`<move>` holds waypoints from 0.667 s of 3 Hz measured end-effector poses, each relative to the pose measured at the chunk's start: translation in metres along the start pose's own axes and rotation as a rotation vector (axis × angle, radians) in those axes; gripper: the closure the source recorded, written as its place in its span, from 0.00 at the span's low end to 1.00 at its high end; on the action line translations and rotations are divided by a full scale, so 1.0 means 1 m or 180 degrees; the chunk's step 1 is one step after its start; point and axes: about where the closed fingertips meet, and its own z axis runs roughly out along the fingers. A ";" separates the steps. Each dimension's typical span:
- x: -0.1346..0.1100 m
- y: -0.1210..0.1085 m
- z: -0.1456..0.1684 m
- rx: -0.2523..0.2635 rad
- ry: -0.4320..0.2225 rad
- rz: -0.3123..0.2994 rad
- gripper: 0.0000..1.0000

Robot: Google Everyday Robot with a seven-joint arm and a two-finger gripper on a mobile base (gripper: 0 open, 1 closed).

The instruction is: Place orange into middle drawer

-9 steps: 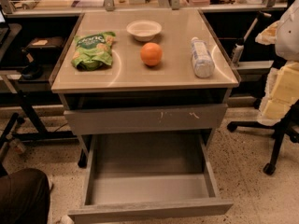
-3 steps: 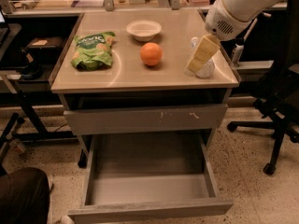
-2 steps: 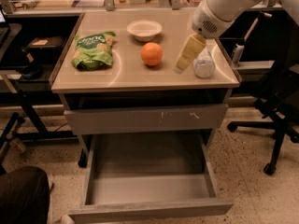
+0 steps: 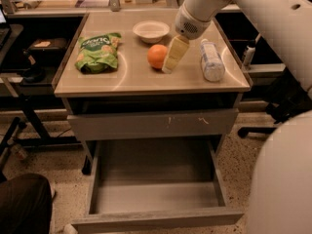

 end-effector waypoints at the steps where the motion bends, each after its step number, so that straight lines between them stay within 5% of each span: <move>1: -0.015 -0.004 0.023 -0.0145 0.0029 -0.0146 0.00; 2: -0.029 -0.006 0.041 -0.0262 0.0040 -0.0266 0.00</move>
Offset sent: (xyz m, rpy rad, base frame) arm 0.0390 0.0546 -0.0230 -0.0291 0.0623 0.1573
